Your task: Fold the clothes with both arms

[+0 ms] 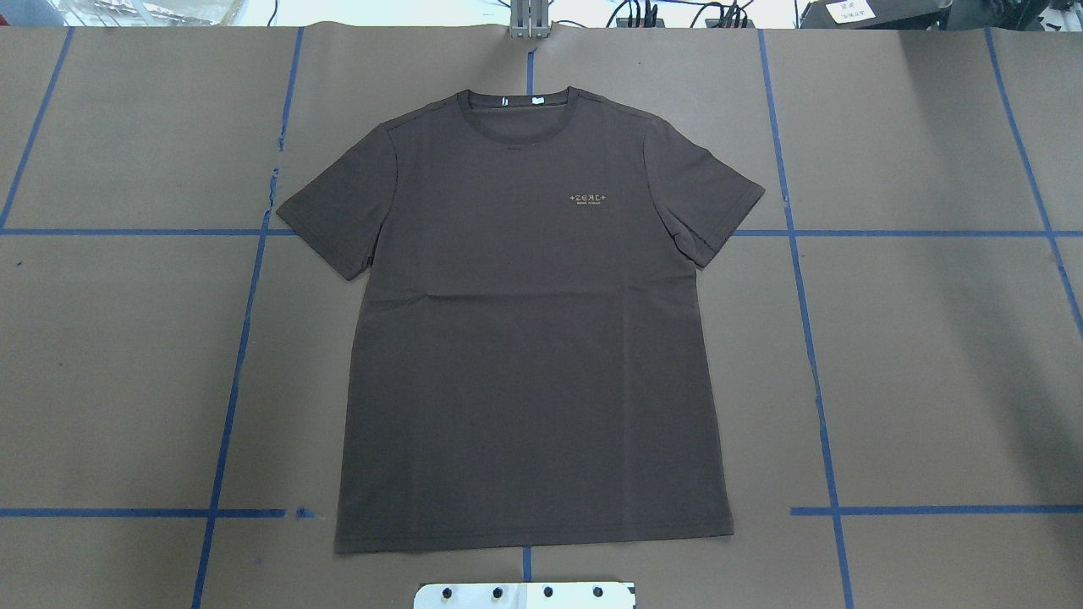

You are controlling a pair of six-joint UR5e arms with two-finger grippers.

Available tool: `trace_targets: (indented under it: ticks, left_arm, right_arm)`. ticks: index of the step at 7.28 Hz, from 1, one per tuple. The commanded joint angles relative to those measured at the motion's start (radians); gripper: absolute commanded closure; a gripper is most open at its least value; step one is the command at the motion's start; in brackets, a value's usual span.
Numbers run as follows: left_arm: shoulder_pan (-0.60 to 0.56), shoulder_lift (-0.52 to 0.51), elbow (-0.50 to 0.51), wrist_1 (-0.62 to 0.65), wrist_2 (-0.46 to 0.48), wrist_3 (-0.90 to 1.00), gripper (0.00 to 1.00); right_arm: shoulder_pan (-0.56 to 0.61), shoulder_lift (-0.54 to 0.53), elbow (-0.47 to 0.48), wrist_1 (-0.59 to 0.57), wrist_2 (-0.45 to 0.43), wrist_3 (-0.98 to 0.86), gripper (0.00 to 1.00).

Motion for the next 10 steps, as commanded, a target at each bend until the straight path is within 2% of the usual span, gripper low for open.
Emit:
trace_targets:
  ticks: [1, 3, 4, 5, 6, 7, 8, 9, 10]
  left_arm:
    - [-0.001, -0.136, 0.156, -0.3, -0.003, -0.059, 0.0]
    - [-0.001, -0.135, 0.167, -0.365, -0.006, -0.093, 0.0]
    - [-0.001, -0.133, 0.163, -0.365, -0.006, -0.093, 0.0]
    - [-0.001, -0.135, 0.164, -0.365, -0.006, -0.095, 0.0]
    - [-0.001, -0.133, 0.163, -0.365, -0.006, -0.095, 0.0]
    - [-0.001, -0.132, 0.16, -0.365, -0.006, -0.095, 0.0]
    - [-0.001, -0.132, 0.16, -0.365, -0.006, -0.095, 0.0]
    - [-0.001, -0.132, 0.161, -0.367, -0.006, -0.093, 0.0]
    - [-0.001, -0.132, 0.163, -0.367, -0.006, -0.093, 0.0]
  right_arm:
    - [-0.009, 0.086, -0.1, 0.113, 0.005, 0.002, 0.0]
    - [-0.039, 0.094, -0.154, 0.309, 0.007, 0.011, 0.0]
    - [-0.105, 0.127, -0.163, 0.337, 0.001, 0.191, 0.0]
    - [-0.204, 0.207, -0.171, 0.339, -0.028, 0.399, 0.0]
    - [-0.316, 0.264, -0.182, 0.365, -0.115, 0.541, 0.0]
    - [-0.441, 0.301, -0.229, 0.464, -0.251, 0.676, 0.0]
    - [-0.535, 0.375, -0.325, 0.586, -0.345, 0.843, 0.0]
    - [-0.585, 0.444, -0.434, 0.669, -0.405, 0.919, 0.02]
    - [-0.608, 0.459, -0.48, 0.705, -0.414, 0.935, 0.09]
